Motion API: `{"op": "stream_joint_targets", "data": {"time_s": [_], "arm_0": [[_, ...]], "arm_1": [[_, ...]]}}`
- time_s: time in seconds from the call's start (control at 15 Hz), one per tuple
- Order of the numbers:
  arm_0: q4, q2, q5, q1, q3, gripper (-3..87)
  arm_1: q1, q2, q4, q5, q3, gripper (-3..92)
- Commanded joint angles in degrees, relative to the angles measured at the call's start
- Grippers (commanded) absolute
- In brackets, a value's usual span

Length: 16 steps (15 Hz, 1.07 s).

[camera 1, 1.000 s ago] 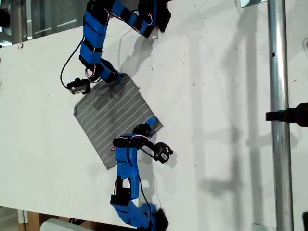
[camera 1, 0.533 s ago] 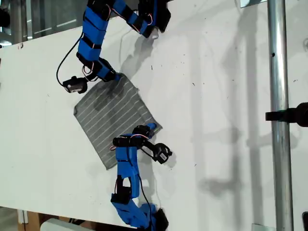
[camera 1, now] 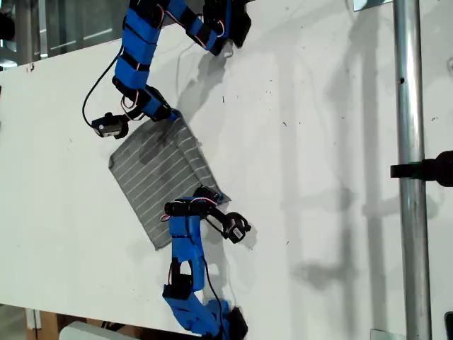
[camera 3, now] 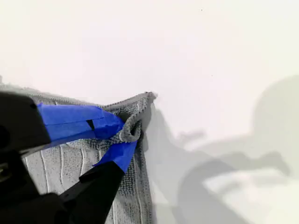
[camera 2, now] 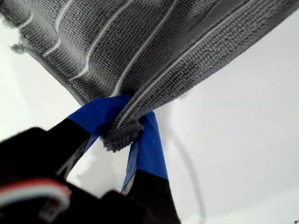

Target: Grasp corners of a towel and fold twice.

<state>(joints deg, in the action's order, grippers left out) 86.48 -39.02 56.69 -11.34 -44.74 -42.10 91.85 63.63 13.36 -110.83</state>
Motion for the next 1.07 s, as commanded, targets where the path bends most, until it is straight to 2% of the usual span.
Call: {"op": "stream_joint_targets", "data": {"time_s": [0.0,0.2,0.33,0.53,0.73,0.87,1.0], "arm_0": [[3.25,-0.35,0.70,-0.18,-0.44,-3.0],[4.22,-2.29,1.23,1.58,-0.70,-3.1],[4.66,-6.33,1.85,4.57,-0.97,-3.1],[7.21,-15.03,4.57,12.74,-1.67,-3.1],[6.94,-23.99,10.28,21.36,-2.02,-3.1],[6.50,-27.42,12.13,21.18,-5.10,-3.1],[6.68,-27.25,9.49,16.96,-6.68,-3.1]], "arm_1": [[0.35,3.60,0.53,0.53,2.20,-0.2],[2.02,4.31,2.90,2.02,2.90,-0.2],[6.33,7.29,6.59,4.48,1.93,-0.2],[15.38,14.68,13.18,13.10,-1.58,-0.2],[23.12,22.15,19.34,20.65,-2.81,-0.2],[21.71,25.93,17.58,20.92,-4.66,-0.2],[17.75,24.79,14.77,17.93,-3.16,-0.2]]}}
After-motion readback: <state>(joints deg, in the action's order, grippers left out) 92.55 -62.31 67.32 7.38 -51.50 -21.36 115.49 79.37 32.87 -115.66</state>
